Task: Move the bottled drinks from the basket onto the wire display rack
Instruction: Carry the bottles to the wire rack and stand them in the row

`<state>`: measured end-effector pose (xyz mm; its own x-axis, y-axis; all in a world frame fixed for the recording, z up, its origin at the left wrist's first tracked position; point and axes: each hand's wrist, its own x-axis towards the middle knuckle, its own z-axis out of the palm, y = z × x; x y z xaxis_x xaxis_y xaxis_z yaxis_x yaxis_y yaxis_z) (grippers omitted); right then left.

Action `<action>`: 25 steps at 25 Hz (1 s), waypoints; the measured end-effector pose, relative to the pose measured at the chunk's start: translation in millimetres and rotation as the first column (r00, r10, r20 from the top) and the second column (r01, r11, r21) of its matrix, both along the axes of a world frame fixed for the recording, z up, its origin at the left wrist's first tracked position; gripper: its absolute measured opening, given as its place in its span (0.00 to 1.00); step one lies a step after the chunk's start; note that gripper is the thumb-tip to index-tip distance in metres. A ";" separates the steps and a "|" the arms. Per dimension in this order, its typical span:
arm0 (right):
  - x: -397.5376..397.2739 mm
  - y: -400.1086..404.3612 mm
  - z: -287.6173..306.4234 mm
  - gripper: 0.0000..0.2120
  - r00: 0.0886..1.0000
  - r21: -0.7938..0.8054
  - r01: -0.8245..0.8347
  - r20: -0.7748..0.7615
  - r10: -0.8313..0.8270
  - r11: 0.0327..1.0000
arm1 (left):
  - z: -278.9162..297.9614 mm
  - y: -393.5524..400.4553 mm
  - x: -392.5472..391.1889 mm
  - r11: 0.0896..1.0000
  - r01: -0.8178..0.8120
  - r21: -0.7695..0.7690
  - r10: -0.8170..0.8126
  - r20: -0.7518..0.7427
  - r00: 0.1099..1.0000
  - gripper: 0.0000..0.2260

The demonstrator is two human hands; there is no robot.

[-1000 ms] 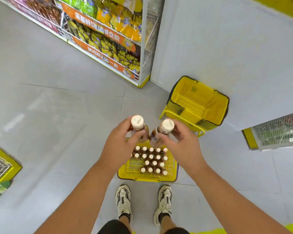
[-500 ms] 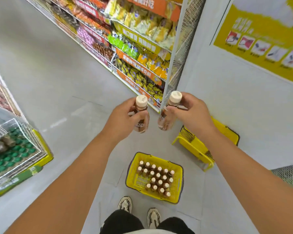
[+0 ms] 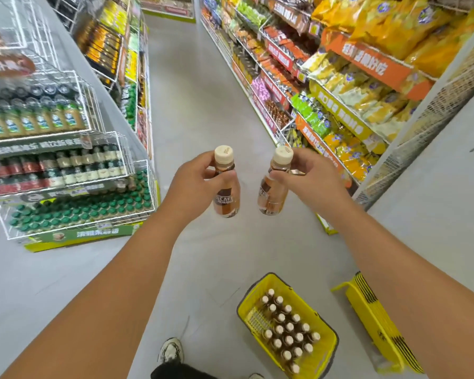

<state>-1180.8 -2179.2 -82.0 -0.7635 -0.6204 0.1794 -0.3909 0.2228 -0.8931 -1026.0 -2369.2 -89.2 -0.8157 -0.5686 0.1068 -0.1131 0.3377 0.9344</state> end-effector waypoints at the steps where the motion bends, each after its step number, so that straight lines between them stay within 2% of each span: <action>1: 8.1 -22.1 3.5 0.15 0.999 -0.010 -0.034 0.004 0.034 0.999 | 4.6 -15.2 14.3 0.999 -0.041 0.002 0.041 -0.002 0.999 0.11; 8: 90.1 -199.9 24.7 0.15 0.968 -0.010 -0.249 -0.032 0.249 0.968 | 32.3 -150.5 129.8 0.962 -0.275 0.001 0.275 -0.012 0.961 0.11; 17: 210.3 -422.0 48.3 0.13 0.916 -0.062 -0.401 -0.058 0.397 0.914 | 62.8 -347.5 274.1 0.898 -0.425 -0.116 0.427 -0.008 0.904 0.09; 25: 228.8 -557.6 67.0 0.10 0.873 -0.074 -0.487 -0.044 0.485 0.870 | 75.5 -471.0 300.5 0.854 -0.507 -0.119 0.506 -0.041 0.861 0.10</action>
<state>-952.0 -2736.8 -15.0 -0.3637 -0.8948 0.2587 -0.4523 -0.0732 -0.8889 -725.5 -2840.3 -13.7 -0.4170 -0.8851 0.2065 -0.2925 0.3458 0.8916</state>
